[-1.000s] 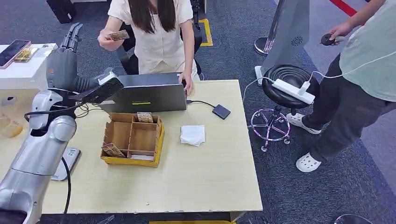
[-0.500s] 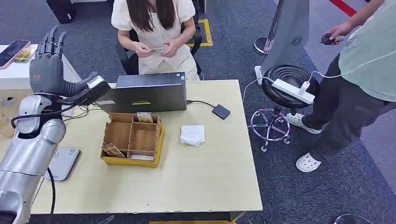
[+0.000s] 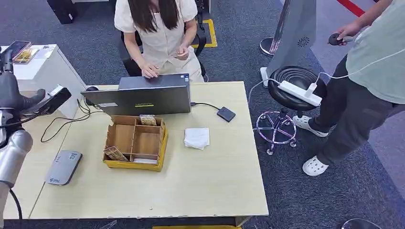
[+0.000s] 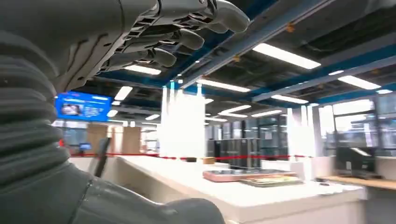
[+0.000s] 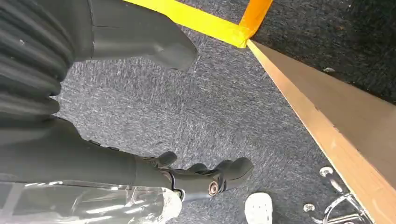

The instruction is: Pass the card to the sensor for recognition and then transmit it.

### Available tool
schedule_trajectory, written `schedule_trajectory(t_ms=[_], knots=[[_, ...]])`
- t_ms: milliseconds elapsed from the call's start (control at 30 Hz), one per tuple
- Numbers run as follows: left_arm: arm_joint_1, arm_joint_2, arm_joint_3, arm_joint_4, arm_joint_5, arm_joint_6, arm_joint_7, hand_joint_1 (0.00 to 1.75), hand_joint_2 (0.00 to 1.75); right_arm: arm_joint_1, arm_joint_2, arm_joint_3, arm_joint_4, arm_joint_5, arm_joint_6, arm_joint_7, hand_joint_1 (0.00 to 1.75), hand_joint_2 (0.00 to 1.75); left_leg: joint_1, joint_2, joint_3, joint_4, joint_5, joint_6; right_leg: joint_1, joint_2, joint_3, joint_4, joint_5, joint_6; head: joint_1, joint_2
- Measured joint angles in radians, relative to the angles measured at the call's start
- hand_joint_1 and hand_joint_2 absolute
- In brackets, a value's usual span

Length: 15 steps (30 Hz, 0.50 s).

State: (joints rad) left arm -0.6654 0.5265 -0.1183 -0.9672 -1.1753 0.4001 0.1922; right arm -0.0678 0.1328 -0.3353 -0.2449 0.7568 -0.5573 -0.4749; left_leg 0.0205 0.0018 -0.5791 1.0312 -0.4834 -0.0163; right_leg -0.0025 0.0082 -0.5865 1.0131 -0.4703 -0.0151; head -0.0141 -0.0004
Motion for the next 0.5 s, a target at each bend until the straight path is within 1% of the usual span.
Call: schedule_trajectory(t_ms=[167, 333, 500], knots=[[0.033, 0.069, 0.069, 0.078, -0.053, 0.052, 0.041, 0.00, 1.75, 0.001, 0.000, 0.000, 0.000, 0.000, -0.001, 0.000, 0.00, 1.75, 0.000, 0.001, 0.000, 0.000, 0.000, 0.000, 0.000, 0.001, 0.000, 0.000, 0.000, 0.000, 0.000, 0.000], [0.086, 0.140, 0.134, 0.130, -0.091, 0.075, 0.076, 0.00, 1.75, 0.001, 0.000, 0.000, 0.000, -0.004, -0.003, -0.002, 0.00, 1.75, 0.000, 0.002, -0.001, 0.000, 0.000, 0.000, 0.000, 0.001, -0.001, 0.000, 0.000, 0.000, 0.000, 0.000], [0.158, 0.210, 0.215, 0.161, -0.108, 0.077, 0.099, 0.00, 1.75, 0.005, 0.000, 0.000, 0.000, -0.010, -0.003, -0.003, 0.00, 1.75, 0.000, 0.002, -0.001, 0.000, 0.000, 0.000, 0.000, 0.002, -0.002, 0.000, 0.000, 0.000, 0.000, 0.000]])
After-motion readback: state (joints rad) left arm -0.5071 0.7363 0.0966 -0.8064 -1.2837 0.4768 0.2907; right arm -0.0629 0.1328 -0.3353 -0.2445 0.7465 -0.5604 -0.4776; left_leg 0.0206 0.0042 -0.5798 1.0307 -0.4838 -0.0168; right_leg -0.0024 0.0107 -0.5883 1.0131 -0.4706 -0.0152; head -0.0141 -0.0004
